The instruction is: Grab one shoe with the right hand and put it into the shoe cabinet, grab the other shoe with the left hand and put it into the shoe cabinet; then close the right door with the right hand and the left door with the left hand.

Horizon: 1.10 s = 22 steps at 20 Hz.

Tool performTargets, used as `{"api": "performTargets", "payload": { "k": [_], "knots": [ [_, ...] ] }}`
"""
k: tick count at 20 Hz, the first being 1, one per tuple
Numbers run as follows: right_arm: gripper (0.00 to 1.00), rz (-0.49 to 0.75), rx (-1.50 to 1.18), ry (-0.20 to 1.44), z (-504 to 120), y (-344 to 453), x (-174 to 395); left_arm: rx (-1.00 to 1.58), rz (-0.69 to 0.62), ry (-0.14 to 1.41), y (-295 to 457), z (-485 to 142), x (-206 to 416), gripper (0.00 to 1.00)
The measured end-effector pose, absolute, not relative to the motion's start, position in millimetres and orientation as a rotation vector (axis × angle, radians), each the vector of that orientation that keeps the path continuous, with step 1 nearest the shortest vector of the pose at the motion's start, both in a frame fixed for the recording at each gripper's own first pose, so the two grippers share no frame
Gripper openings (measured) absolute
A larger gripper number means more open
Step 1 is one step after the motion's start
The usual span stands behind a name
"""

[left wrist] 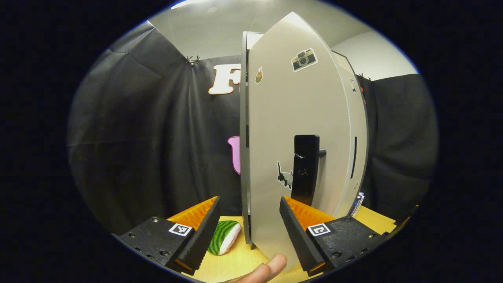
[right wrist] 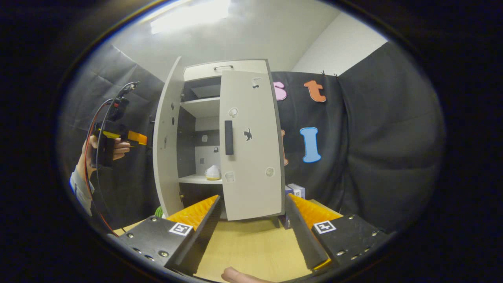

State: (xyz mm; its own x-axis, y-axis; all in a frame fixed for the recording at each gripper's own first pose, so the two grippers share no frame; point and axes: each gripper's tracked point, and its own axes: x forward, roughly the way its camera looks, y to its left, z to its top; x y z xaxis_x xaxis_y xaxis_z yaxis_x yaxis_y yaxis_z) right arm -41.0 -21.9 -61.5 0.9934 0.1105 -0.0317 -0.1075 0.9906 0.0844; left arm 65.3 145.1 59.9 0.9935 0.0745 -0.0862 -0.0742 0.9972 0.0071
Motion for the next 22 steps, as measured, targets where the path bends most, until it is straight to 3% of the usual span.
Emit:
{"api": "performTargets", "payload": {
  "k": [1,5,6,7,8,11,12,22],
  "knots": [
    [0.94,0.102,0.084,0.034,-58.0,-23.7,-38.4,0.002,0.081,0.08,144.0,62.0,66.9,0.92],
    [0.94,0.095,0.106,0.035,-48.4,-29.0,-32.0,-0.011,0.074,0.075,130.0,64.3,75.5,0.88],
    [0.94,0.093,0.106,0.037,-46.6,-30.8,-30.7,-0.011,0.07,0.073,126.0,63.5,79.8,0.92],
    [0.94,0.09,0.105,0.045,-45.8,-32.7,-28.5,-0.012,0.062,0.07,120.6,62.3,83.6,0.88],
    [0.96,0.086,0.103,0.056,-47.1,-32.4,-24.6,-0.017,0.051,0.067,112.7,60.8,87.6,0.92],
    [0.94,0.066,0.099,0.078,-47.8,-35.9,-14.5,-0.031,0.009,0.098,87.8,41.3,94.5,0.89],
    [0.94,0.063,0.101,0.085,-49.7,-35.9,-13.5,-0.05,0.002,0.11,77.4,33.6,93.9,0.92],
    [0.96,0.024,0.071,0.082,-51.3,-41.9,-27.8,-0.052,0.019,0.029,37.7,18.1,17.3,0.93]
  ]
}}
